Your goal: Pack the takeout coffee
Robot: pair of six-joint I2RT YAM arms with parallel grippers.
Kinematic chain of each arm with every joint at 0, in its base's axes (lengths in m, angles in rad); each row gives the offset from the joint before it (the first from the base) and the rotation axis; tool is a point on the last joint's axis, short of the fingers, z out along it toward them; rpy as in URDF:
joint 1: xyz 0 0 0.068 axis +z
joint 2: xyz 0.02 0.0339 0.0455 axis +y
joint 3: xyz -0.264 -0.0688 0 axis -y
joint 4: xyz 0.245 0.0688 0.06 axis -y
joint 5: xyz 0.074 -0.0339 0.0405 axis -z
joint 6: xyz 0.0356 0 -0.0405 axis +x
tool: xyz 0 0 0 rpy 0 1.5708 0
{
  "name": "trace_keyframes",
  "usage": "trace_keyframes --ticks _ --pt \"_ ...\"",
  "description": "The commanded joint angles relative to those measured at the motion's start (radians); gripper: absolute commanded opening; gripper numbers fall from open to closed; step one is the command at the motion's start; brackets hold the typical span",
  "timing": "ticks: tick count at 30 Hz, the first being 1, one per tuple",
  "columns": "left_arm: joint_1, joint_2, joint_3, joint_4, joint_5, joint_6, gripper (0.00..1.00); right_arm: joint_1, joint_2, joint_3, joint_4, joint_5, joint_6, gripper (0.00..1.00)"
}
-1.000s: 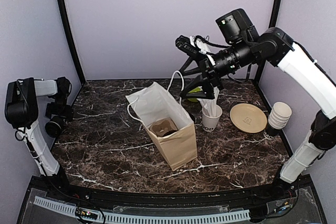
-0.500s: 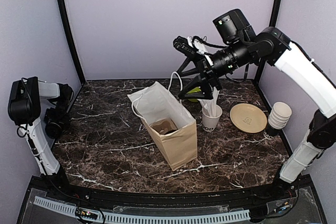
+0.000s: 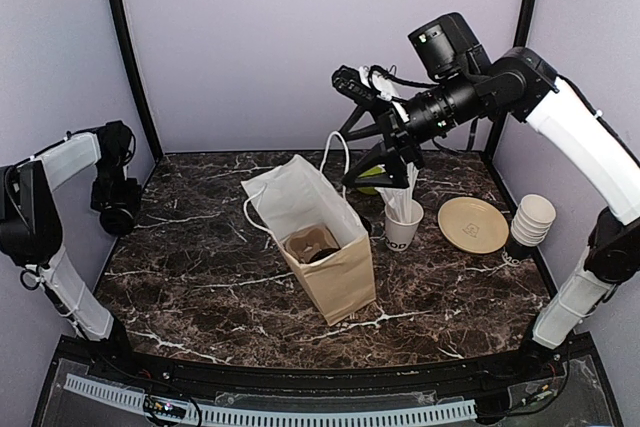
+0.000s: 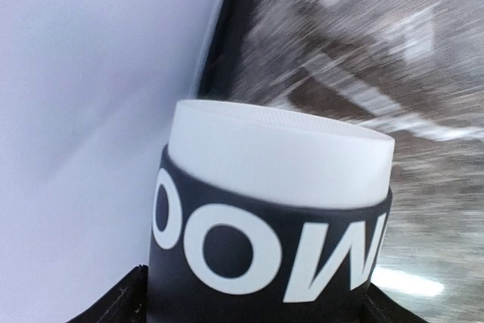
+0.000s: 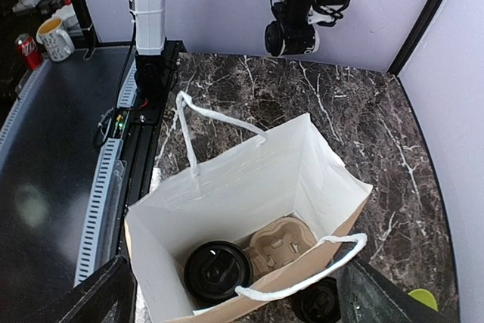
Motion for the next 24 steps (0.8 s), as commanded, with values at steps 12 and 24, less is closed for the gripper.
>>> trace_keyframes --ticks 12,24 --pt "-0.105 -0.505 -0.105 0.864 1.077 -0.646 0.67 -0.01 0.057 0.214 0.094 0.136 -0.059 0.99" --pt "-0.262 -0.528 0.044 0.377 1.19 -0.293 0.66 -0.007 0.032 0.256 -0.102 0.05 -0.305 0.97"
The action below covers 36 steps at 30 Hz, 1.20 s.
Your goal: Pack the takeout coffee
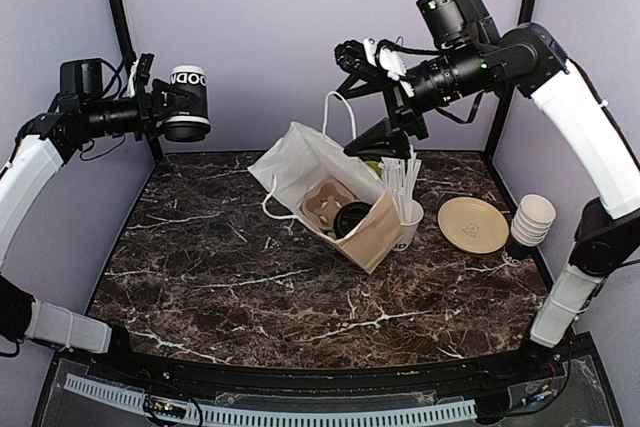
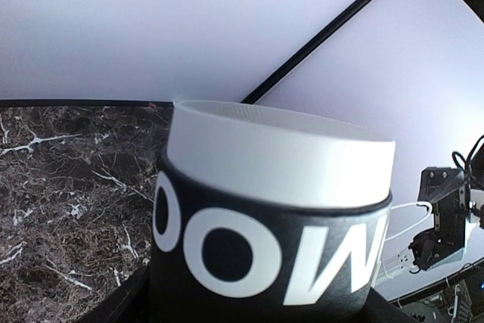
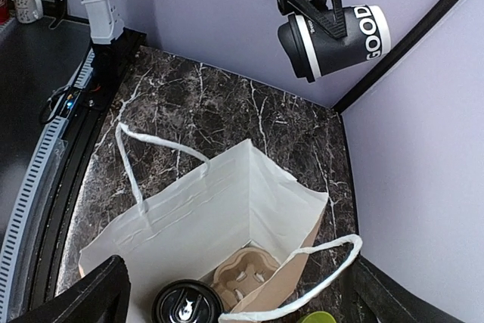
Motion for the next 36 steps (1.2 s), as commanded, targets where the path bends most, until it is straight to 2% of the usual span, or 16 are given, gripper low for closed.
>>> trace_keyframes --ticks 1,6,9,16,22,25,29,36 --pt "-0.019 -0.086 -0.044 -0.145 0.045 0.125 0.66 0.003 -0.087 -0.055 0.005 -0.041 -0.036 0.96" --pt "-0.025 -0.109 -0.055 -0.169 0.042 0.141 0.65 0.002 -0.136 -0.108 0.07 -0.017 0.033 0.96" --pt "-0.043 -0.115 -0.045 -0.186 0.036 0.151 0.65 0.002 -0.153 -0.15 0.073 -0.064 0.047 0.96" --pt "-0.047 -0.133 -0.055 -0.212 0.014 0.17 0.64 -0.002 -0.186 -0.414 0.132 -0.118 0.057 0.94" --pt "-0.061 -0.146 -0.063 -0.214 0.033 0.172 0.63 -0.025 -0.213 -0.526 0.13 -0.031 0.042 0.93" --pt "-0.085 -0.144 -0.067 -0.222 0.071 0.173 0.63 -0.053 -0.242 -0.574 0.08 0.032 -0.033 0.96" --pt "-0.142 -0.138 -0.075 -0.247 0.108 0.188 0.63 -0.07 -0.265 -0.572 -0.05 0.109 -0.138 0.98" --pt "-0.277 -0.123 -0.108 -0.271 0.159 0.217 0.61 -0.073 -0.253 -0.387 -0.131 0.062 -0.166 0.99"
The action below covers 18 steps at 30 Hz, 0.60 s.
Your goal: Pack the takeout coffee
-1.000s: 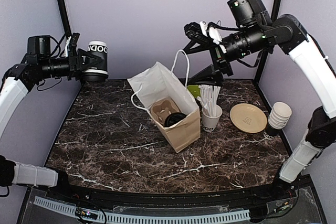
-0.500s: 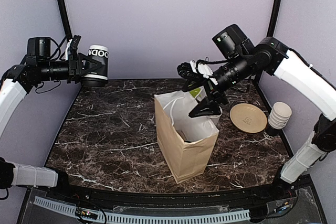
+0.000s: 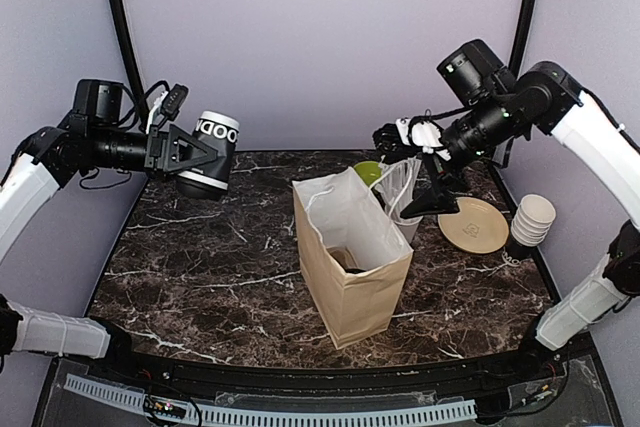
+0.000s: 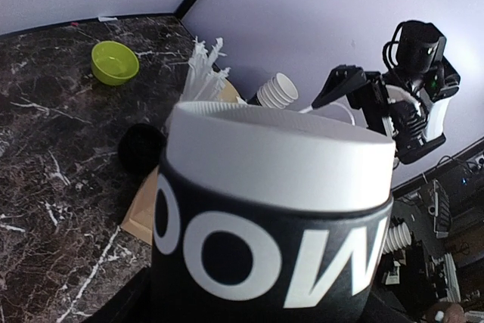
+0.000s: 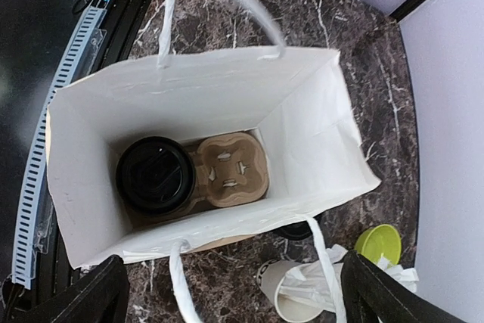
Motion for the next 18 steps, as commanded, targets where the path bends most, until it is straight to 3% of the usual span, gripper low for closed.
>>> trace_keyframes --ticks 1,6,11,18 --pt "-0.092 0.007 -0.015 -0.031 0.069 0.039 0.61 -0.003 0.006 0.145 -0.043 -0.005 -0.041 0.99" --pt "-0.2 0.057 -0.004 -0.063 0.108 0.057 0.6 0.038 0.077 0.237 0.035 0.036 -0.025 0.99" --pt "-0.272 0.102 -0.029 -0.083 0.137 0.06 0.6 0.217 0.173 0.307 0.105 0.223 -0.041 0.97" --pt "-0.319 0.127 -0.085 -0.099 0.206 0.04 0.59 0.364 0.292 0.43 0.124 0.335 -0.112 0.97"
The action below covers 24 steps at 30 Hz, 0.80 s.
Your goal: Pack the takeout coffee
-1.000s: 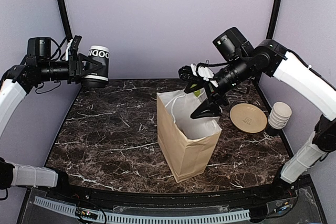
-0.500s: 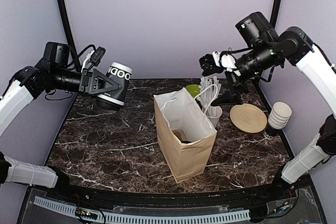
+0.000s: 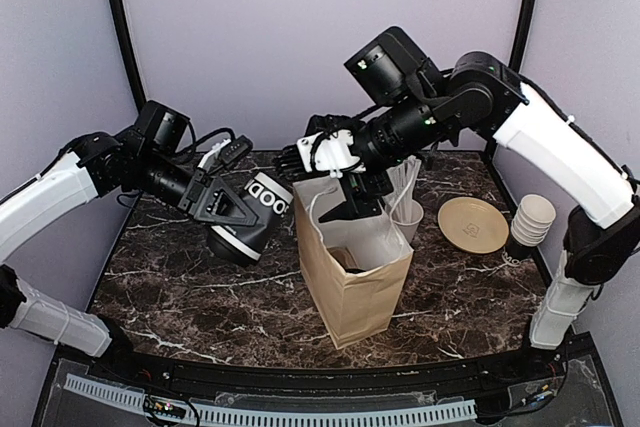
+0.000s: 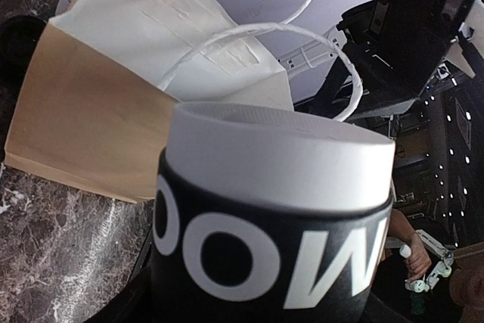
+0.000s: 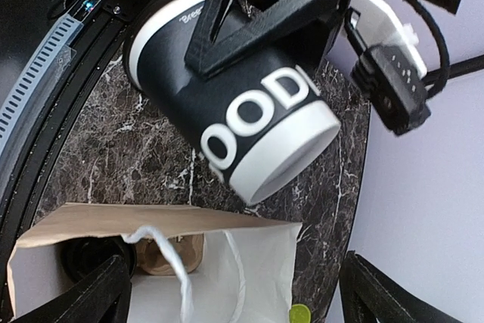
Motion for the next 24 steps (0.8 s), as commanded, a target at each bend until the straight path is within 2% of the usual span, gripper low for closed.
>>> trace_keyframes --ticks 1,9,19,24 --pt "-0.023 -0.005 -0.039 -0.01 0.091 -0.014 0.59 0.079 0.04 0.084 0.046 0.119 -0.059 0.97" --pt "-0.036 0.017 -0.046 0.004 0.14 -0.033 0.61 0.195 0.113 0.08 0.057 0.241 -0.128 0.94" --pt "-0.071 0.06 -0.018 0.004 0.161 -0.041 0.62 0.258 0.16 0.012 0.131 0.385 -0.171 0.93" --pt "-0.077 0.052 -0.005 0.008 0.177 -0.05 0.64 0.272 0.167 -0.033 0.145 0.455 -0.191 0.81"
